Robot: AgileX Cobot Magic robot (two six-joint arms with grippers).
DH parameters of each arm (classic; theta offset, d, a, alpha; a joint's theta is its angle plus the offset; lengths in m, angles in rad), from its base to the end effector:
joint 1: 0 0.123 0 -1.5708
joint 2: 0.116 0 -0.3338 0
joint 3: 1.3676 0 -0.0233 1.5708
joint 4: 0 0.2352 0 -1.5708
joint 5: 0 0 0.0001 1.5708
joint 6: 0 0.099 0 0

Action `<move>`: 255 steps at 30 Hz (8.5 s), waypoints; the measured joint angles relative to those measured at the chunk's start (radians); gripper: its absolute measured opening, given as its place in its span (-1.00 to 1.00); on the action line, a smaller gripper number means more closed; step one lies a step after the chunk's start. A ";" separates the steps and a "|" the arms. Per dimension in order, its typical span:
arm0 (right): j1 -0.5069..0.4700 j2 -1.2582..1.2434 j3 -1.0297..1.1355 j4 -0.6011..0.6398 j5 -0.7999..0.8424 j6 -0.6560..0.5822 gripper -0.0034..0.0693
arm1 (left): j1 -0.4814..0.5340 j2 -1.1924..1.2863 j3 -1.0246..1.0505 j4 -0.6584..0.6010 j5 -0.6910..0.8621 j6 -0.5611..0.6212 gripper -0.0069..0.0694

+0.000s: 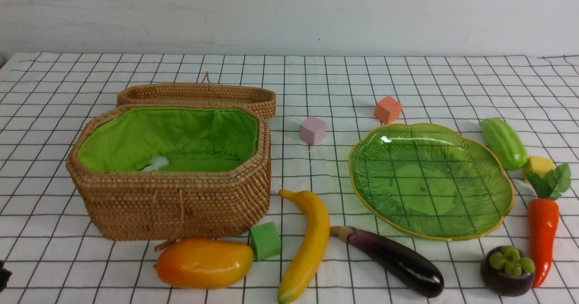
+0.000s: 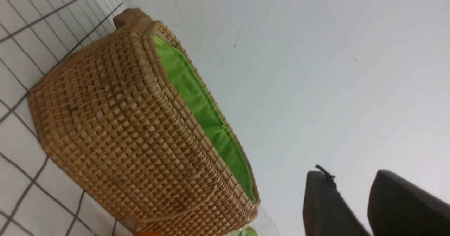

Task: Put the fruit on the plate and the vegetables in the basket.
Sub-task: Grab the mango with your left arm and place it on the right plate, then use the left arm to grab a banana and put it into the right plate, then grab an eggplant with your right arm and place it in the basket on the left.

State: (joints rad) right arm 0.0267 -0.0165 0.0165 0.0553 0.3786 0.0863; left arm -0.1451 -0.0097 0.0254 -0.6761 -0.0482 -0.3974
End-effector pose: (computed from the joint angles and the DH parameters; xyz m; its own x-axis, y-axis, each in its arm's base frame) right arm -0.0051 0.0019 0.1714 -0.2903 0.1295 -0.9481 -0.0065 0.9905 0.1373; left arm -0.0002 0.0030 0.2092 -0.0495 -0.8803 -0.4718 0.1495 0.4605 -0.8749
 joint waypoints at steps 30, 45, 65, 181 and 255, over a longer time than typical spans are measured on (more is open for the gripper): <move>0.011 0.000 -0.047 0.443 -0.243 0.334 -0.32 | -0.005 0.751 -0.794 0.105 1.000 0.707 -0.85; 0.365 0.404 -0.943 0.411 0.855 -0.211 -0.61 | -0.416 1.051 -0.917 0.501 1.094 0.762 -0.85; 0.410 0.461 -1.159 0.357 0.884 -0.339 -0.55 | -0.461 1.516 -1.030 0.704 0.840 0.969 -0.03; 0.410 0.450 -1.140 0.279 0.886 -0.133 -0.33 | -0.674 2.054 -1.595 0.879 0.939 0.103 0.40; 0.410 0.792 -1.139 0.040 0.887 -0.054 -0.26 | -0.651 1.671 -2.153 0.663 1.295 0.319 -0.85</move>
State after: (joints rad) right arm 0.4370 0.7751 -1.1224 0.0949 1.2652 0.0326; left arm -0.7963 1.6610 -2.1272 -0.0126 1.2464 -0.0786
